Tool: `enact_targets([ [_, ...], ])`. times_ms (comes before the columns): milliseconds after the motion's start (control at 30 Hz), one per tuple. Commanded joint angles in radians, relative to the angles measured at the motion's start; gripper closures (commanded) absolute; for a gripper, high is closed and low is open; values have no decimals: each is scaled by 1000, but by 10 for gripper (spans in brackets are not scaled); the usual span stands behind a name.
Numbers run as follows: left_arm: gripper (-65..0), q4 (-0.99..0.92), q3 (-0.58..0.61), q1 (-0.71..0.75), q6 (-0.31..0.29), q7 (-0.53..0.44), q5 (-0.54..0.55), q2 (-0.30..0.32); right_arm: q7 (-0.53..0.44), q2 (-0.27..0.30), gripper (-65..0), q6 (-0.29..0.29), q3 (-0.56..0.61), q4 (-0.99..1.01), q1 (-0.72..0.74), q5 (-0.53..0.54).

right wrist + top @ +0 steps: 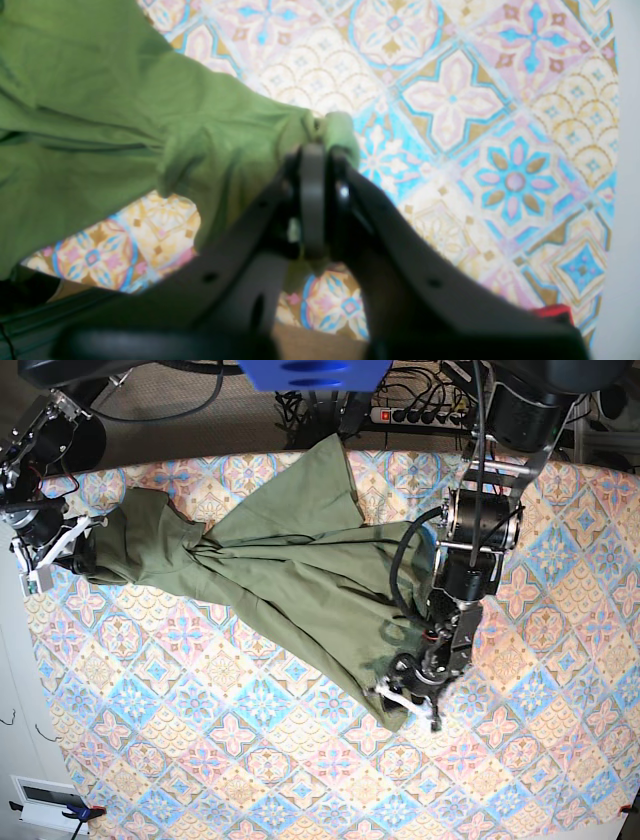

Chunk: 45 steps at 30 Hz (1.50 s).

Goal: Layout the t-shirt on the table in an organized manner, then fold the t-shirt properly
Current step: 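Release and regrasp the shirt hem with the left gripper, then pull the grasped hem with the left gripper away from the right gripper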

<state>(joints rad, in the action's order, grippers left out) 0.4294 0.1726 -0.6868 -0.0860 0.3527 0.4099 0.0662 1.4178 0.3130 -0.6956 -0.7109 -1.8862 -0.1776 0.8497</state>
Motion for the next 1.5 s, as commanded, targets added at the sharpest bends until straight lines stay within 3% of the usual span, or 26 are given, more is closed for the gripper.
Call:
enact_targets([
  [0,-349,16,35,-29,-5,-4,8,-1,-21,18,-11,-3,-6,-19,10,19],
  [133,-345,15,109,-7,-5,-2,11,-1,-21,18,-11,-3,-6,-19,10,19],
  [200,-309,15,124,5,-7,32,11,2,-21,18,-11,-3,-8,-19,10,19],
  [267,-207,18,133,17,-34,107,11,2,-21,18,-11,-3,-8,-19,10,19],
  [333,-21,18,133,37,-97,181,11,7,-21,19,-11,-3,-8,-19,11,19],
  [367,0,24,133,54,-128,213,8,21,-21,19,-11,-3,-8,-19,13,19],
  [500,0,201,133,181,-156,340,7,71,-21,19,-11,-3,-10,-17,17,19],
  [733,0,782,100,539,-154,547,13,211,-21,22,-11,-3,-13,-13,17,19],
  [867,0,991,-40,683,-154,615,7,229,-21,22,-11,-3,-13,-11,17,18],
  [1033,0,1072,-169,726,-154,630,13,229,-21,22,-11,-3,-6,-11,19,15],
  [1133,-121,1123,-219,752,-154,632,13,229,-21,22,-11,-3,-6,-11,19,15],
  [1200,-247,1156,-245,764,-154,632,14,229,-21,22,-11,-3,-6,-11,19,15],
  [1300,-387,1222,-276,787,-154,632,56,229,-21,22,-11,-3,-6,-11,19,15],
  [1367,-430,1267,-292,798,-154,632,117,231,-21,22,-11,-3,-6,-11,19,15],
  [1467,-443,1287,-336,795,-154,650,185,261,-21,22,-11,-3,-6,-13,19,16],
])
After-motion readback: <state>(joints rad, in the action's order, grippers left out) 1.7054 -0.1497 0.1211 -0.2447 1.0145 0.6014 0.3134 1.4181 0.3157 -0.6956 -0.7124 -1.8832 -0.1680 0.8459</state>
